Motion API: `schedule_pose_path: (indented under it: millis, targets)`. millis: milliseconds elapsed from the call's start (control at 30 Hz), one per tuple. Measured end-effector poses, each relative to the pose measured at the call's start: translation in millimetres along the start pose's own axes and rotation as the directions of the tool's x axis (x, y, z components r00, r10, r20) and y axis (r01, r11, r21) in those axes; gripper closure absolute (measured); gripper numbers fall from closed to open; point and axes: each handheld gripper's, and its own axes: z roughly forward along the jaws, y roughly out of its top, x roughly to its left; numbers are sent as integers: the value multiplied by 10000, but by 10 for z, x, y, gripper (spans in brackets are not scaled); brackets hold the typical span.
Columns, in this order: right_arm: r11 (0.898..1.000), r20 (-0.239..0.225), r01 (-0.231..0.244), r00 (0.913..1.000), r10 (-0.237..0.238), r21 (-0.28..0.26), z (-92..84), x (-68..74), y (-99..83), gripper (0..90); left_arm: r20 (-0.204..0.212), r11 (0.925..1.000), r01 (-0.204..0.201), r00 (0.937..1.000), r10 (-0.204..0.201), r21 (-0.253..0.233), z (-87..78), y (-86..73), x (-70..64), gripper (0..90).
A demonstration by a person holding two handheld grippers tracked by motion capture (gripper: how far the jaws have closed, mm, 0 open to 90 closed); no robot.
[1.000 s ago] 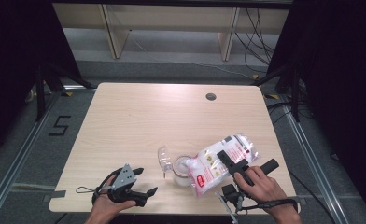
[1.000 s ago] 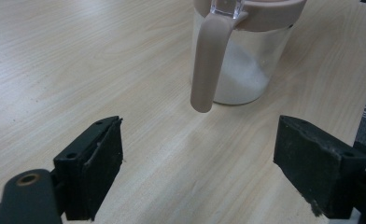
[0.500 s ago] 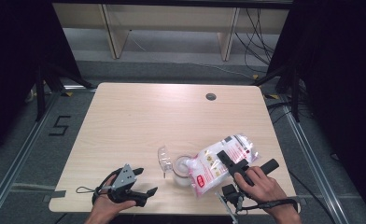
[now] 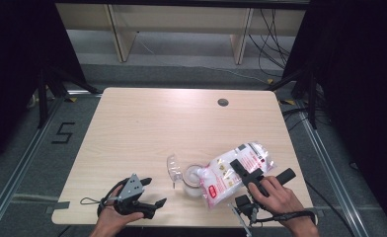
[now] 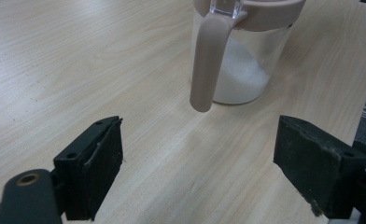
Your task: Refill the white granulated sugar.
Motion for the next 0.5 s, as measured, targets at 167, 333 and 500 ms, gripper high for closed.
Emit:
schedule_pose_path:
  millis: [167,333,500]
  targets:
    - [10000,39,-11,10000,11,-26,1,-1,-1,731,-26,10000,-51,10000,51,77,-7,2,7,153]
    - [9997,-44,-196,9998,197,107,-4,20,0,732,0,10000,6,10000,-6,-16,-3,0,2,153]
    - [9996,-49,-275,9996,275,48,1,27,-5,732,-2,10000,-22,10000,22,24,-4,2,2,153]
